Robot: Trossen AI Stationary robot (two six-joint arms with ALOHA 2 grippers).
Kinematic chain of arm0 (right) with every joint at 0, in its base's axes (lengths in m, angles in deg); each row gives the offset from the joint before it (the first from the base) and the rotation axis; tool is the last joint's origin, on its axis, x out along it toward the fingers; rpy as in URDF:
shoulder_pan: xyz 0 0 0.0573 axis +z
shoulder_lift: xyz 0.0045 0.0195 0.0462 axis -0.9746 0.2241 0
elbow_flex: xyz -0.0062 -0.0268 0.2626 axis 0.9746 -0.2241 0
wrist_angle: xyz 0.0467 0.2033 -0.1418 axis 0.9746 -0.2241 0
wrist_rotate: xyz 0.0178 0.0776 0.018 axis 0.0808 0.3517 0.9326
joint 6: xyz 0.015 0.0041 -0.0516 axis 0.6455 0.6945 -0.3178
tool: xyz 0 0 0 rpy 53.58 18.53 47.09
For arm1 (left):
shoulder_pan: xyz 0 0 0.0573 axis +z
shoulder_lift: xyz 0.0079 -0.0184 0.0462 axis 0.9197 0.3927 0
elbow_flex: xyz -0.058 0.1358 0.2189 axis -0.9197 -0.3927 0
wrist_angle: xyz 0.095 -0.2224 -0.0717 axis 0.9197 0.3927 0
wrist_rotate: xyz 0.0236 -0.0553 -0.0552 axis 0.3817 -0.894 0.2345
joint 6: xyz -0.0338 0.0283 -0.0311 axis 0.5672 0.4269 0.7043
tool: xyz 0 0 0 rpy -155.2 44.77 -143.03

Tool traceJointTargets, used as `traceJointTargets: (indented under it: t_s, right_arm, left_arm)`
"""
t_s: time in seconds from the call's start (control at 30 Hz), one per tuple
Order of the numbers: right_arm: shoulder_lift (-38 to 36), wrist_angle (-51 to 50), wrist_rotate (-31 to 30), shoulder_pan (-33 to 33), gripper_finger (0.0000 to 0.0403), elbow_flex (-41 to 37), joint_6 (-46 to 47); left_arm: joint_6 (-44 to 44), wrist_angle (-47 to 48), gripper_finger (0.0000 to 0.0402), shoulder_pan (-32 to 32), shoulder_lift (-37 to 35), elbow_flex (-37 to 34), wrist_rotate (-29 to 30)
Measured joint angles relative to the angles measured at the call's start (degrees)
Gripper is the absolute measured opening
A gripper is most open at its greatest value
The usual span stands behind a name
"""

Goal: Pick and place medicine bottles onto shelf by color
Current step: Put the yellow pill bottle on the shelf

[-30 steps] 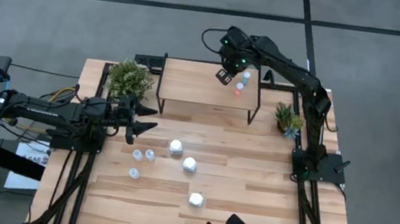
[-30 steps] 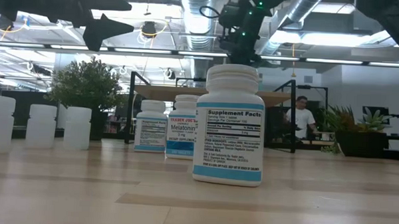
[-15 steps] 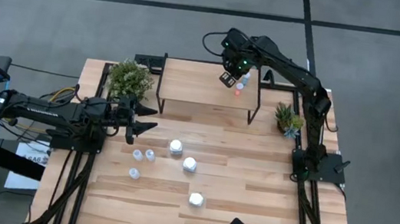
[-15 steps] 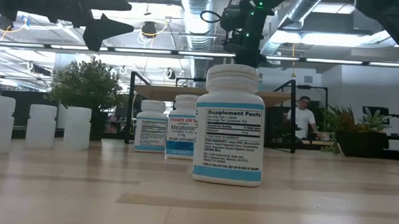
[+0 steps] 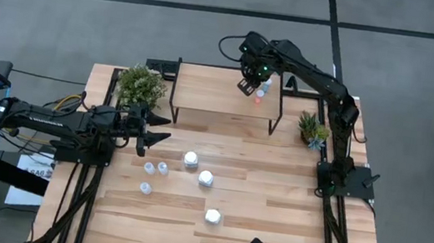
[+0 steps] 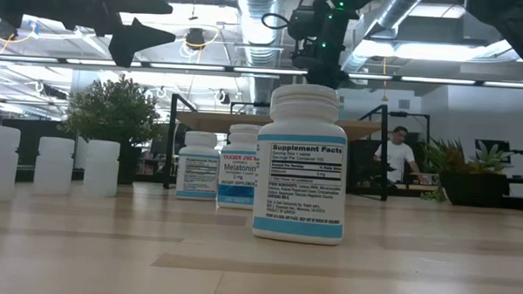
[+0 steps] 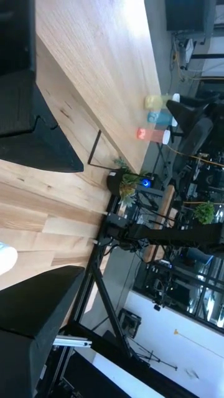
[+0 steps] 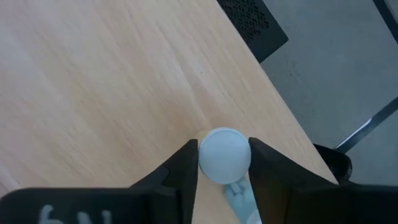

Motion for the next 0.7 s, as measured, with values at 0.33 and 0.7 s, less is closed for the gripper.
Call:
traceJointTargets:
  t_s: [0.33, 0.7]
  right_arm:
    - [0.0, -3.3, 0.0, 0.02, 0.016, 0.02, 0.02]
    - [0.0, -3.29, 0.02, 0.26, 0.0155, 0.02, 0.0]
  left_arm:
    - [0.02, 0.0, 0.0245, 0.0, 0.0, 0.0, 0.0]
    - [0.04, 0.0, 0.0245, 0.0, 0.0, 0.0, 0.0]
